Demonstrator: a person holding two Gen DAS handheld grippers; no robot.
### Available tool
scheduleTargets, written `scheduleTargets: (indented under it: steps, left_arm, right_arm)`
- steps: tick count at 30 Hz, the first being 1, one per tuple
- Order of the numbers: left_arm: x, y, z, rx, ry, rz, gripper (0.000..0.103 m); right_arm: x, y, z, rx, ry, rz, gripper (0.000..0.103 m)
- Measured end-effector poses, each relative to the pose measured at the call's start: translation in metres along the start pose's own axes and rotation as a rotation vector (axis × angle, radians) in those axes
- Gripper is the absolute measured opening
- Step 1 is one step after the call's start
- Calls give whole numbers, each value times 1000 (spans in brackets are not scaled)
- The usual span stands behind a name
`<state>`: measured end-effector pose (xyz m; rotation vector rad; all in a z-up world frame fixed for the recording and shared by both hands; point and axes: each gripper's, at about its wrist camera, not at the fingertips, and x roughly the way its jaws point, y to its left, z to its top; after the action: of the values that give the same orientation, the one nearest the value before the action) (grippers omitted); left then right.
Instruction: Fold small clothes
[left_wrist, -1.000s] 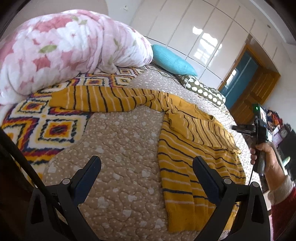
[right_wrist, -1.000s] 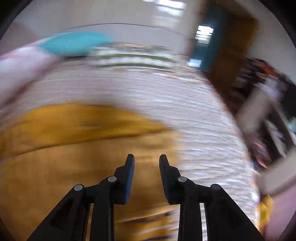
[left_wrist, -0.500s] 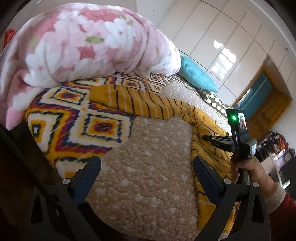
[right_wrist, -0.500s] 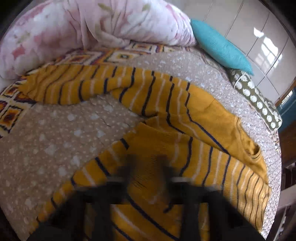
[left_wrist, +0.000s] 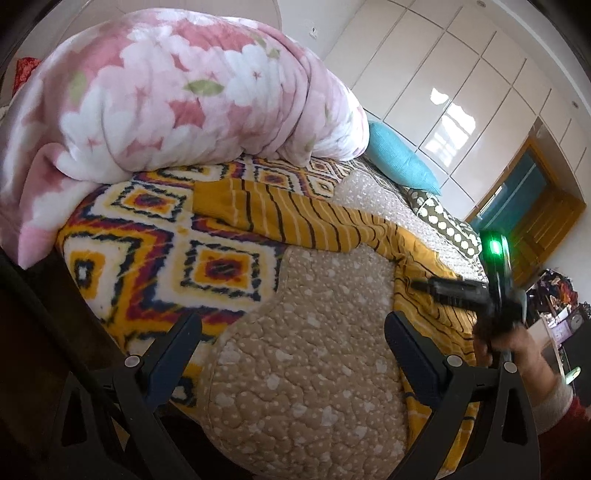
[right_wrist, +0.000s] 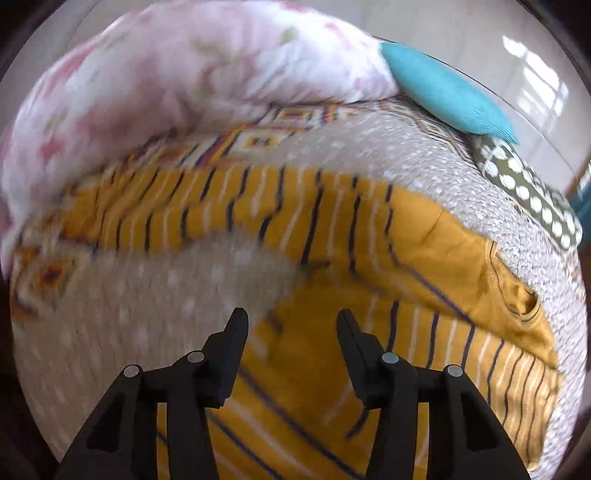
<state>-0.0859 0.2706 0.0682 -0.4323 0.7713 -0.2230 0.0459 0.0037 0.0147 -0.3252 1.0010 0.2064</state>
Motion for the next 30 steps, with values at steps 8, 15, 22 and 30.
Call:
scheduleTargets:
  steps: [8, 15, 22, 30]
  left_arm:
    - [8, -1, -2, -18, 17, -17, 99]
    - [5, -6, 0, -6, 11, -26, 99]
    - [9, -4, 7, -41, 9, -25, 99]
    - [20, 17, 47, -174, -3, -115, 102]
  right_arm:
    - [18, 20, -28, -146, 3, -200, 37]
    - [-6, -23, 4, 88, -78, -116, 5]
    - [-47, -77, 52, 347, -201, -212, 9]
    - [-9, -12, 33, 308, -120, 57, 38]
